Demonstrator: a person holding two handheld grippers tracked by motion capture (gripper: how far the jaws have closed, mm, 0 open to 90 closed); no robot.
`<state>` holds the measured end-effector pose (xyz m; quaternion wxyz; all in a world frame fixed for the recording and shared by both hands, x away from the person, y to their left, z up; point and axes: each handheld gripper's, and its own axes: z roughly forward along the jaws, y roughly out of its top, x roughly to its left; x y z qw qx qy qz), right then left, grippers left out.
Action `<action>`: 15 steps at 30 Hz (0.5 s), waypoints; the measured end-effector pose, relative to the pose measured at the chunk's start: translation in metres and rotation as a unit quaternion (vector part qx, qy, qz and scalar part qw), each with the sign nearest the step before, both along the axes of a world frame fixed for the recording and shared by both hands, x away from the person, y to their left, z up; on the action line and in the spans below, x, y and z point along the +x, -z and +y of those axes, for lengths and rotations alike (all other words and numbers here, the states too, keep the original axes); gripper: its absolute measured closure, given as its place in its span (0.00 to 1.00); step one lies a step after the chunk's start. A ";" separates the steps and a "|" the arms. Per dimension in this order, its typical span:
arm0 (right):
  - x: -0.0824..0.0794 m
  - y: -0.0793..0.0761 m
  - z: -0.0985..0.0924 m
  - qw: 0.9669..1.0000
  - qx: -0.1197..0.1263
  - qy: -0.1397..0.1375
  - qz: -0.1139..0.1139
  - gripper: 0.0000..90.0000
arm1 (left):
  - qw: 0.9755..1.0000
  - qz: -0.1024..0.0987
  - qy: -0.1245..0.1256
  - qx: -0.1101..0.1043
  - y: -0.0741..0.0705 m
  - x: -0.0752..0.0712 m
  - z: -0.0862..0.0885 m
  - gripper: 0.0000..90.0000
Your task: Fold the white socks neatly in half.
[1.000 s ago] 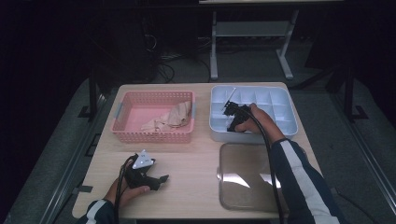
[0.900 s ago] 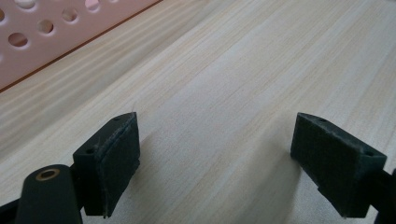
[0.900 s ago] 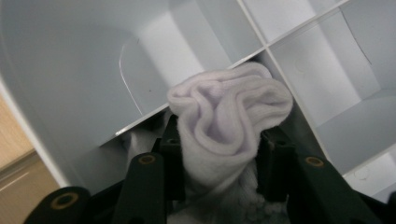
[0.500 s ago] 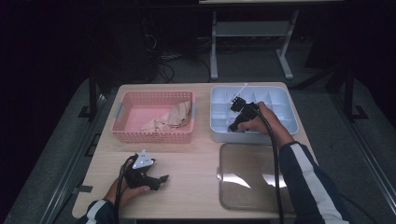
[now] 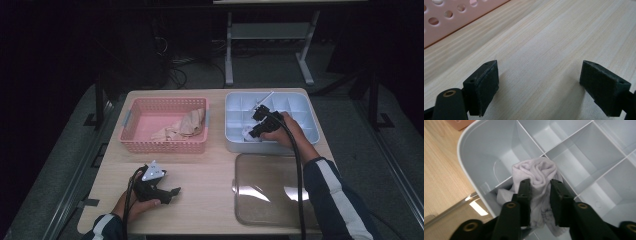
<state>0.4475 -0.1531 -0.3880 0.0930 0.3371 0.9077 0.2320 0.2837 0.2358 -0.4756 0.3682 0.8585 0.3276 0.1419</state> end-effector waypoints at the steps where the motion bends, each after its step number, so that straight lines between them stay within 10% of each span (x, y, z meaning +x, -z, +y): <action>1: 0.001 0.002 0.001 1.000 0.000 0.000 0.004 0.81 | 1.000 0.000 0.000 0.000 0.000 0.000 0.000 0.16; 15: 0.017 0.020 0.015 0.997 -0.035 -0.008 0.061 0.89 | 1.000 -0.001 0.001 0.002 0.000 0.000 0.000 0.16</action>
